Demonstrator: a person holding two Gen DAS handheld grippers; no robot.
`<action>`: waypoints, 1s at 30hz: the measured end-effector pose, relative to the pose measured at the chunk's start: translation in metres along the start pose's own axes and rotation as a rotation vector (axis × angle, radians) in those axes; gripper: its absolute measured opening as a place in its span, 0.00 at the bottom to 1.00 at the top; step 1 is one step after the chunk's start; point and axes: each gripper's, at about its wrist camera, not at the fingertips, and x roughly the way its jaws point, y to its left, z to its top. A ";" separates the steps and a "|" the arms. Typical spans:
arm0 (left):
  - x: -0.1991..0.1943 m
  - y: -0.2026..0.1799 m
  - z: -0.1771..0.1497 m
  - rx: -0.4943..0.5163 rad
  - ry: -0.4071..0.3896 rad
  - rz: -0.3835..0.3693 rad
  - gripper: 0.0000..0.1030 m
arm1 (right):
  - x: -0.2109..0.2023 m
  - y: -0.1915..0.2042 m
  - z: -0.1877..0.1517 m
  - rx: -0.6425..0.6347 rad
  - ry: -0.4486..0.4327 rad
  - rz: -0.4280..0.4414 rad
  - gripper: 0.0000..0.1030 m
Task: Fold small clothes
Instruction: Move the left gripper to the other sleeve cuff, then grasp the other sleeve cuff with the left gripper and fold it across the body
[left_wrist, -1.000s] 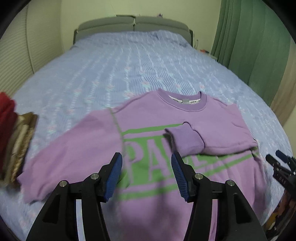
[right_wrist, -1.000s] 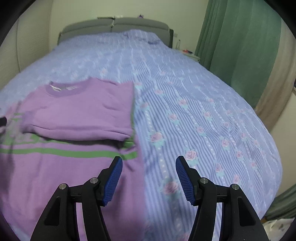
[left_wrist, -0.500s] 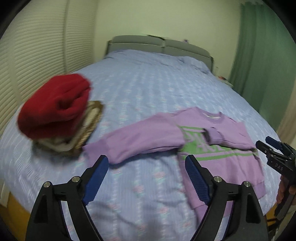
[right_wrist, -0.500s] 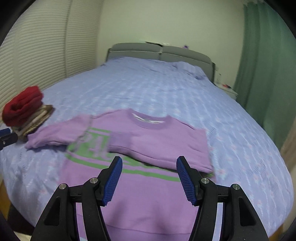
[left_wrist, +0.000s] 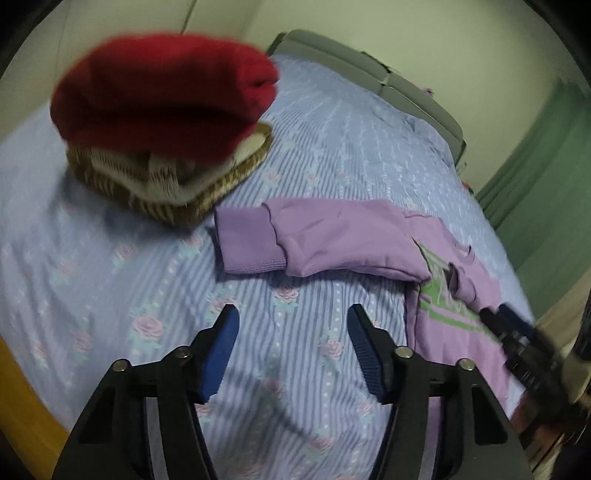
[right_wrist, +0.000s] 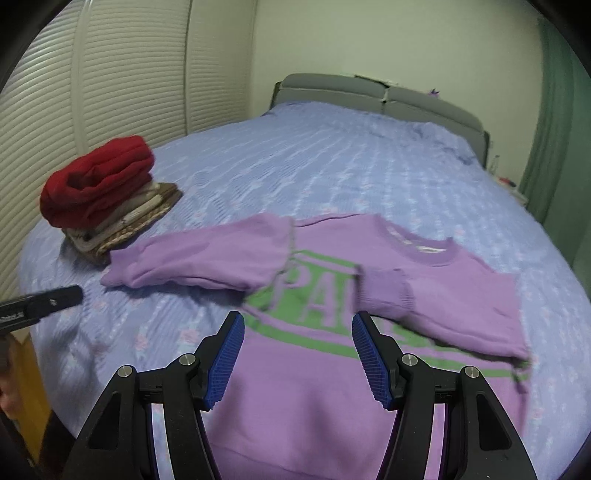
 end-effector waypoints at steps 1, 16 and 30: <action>0.006 0.002 0.002 -0.022 0.001 -0.003 0.55 | 0.007 0.007 0.002 0.002 0.013 0.012 0.59; 0.072 0.053 0.008 -0.505 -0.010 -0.122 0.36 | 0.043 0.044 0.017 -0.013 0.070 0.089 0.59; 0.067 0.023 0.025 -0.310 -0.037 -0.061 0.17 | 0.043 0.008 0.015 0.036 0.077 0.003 0.59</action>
